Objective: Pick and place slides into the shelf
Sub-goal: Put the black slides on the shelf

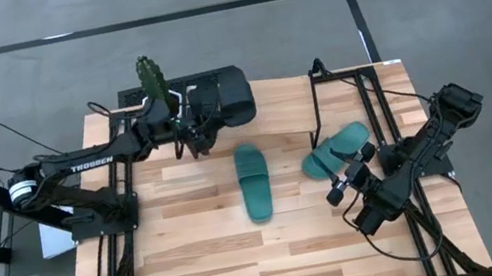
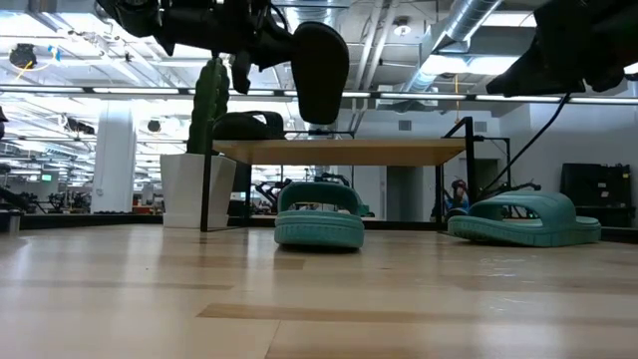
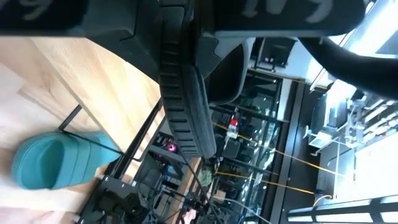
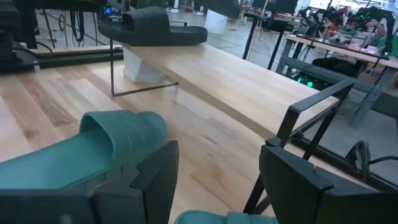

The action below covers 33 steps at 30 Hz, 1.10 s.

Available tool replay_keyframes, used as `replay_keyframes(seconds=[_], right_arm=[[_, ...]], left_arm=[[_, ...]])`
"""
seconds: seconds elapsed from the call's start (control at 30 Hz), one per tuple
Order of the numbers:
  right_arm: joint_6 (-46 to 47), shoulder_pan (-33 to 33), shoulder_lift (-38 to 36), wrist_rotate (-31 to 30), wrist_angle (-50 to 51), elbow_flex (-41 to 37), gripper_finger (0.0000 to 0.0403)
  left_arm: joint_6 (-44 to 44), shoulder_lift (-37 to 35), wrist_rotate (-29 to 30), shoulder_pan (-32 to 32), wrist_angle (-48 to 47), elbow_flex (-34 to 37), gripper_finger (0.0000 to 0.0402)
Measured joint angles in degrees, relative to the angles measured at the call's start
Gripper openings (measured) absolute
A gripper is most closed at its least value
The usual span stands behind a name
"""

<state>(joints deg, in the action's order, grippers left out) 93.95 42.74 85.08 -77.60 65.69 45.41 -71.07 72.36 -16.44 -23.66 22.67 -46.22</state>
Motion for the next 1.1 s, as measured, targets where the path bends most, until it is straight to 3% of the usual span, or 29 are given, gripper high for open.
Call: replay_keyframes(seconds=[0.6, 1.1], right_arm=[[-0.11, -0.11, 0.02, 0.41, 0.04, 0.02, 0.0209], [-1.49, -0.13, 0.04, 0.39, -0.11, 0.04, 0.0209]], left_arm=[[7.61, 0.00, -2.84, -0.91, -0.82, 0.00, 0.0035], [9.65, 0.96, 2.19, 1.48, 0.73, -0.02, 0.0035]])
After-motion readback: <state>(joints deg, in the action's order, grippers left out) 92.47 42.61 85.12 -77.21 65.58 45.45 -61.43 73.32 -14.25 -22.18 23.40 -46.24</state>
